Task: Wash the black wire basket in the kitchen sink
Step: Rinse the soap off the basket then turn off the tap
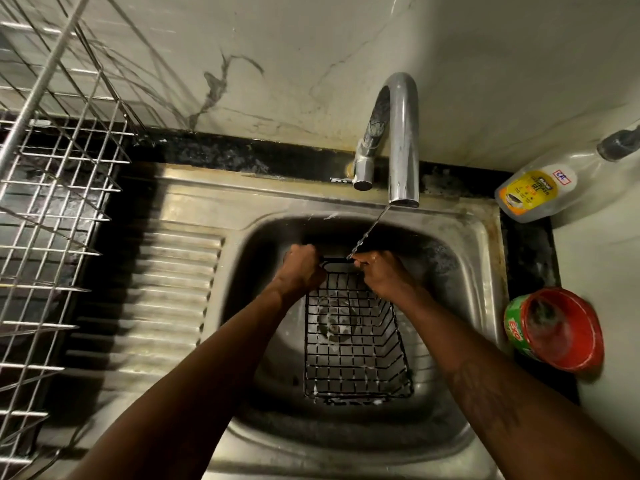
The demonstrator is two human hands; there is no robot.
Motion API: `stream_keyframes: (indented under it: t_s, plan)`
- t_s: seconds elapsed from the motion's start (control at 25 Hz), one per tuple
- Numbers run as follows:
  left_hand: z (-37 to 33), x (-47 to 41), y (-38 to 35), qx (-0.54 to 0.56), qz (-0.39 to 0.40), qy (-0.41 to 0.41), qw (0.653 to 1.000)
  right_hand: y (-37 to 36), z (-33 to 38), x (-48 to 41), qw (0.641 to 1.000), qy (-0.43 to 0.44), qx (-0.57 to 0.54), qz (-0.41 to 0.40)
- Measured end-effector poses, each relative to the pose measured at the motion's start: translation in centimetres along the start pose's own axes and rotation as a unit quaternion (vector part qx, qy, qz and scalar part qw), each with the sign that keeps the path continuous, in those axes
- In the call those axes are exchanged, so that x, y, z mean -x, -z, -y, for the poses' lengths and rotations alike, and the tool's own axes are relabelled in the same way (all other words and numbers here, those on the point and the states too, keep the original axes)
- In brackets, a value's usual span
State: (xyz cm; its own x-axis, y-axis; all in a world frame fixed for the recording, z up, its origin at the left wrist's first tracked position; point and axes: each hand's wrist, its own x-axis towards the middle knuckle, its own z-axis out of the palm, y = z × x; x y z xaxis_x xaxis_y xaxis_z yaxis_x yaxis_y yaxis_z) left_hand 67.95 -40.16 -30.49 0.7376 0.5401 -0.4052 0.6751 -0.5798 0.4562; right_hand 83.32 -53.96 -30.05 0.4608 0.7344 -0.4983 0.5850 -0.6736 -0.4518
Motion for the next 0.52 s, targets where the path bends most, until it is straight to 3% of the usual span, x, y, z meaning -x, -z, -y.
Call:
stream_keyframes:
  t_s: [0.28, 0.52]
  plan:
    - [-0.6, 0.1, -0.7, -0.016, 0.055, -0.103, 0.993, -1.2, 2.6, -0.6, 0.994, 0.078, 0.029, 0.066]
    - [-0.3, -0.9, -0.4, -0.09, 0.078, -0.084, 0.989, -1.2, 3.0, -0.2, 0.999, 0.022, -0.032, -0.026]
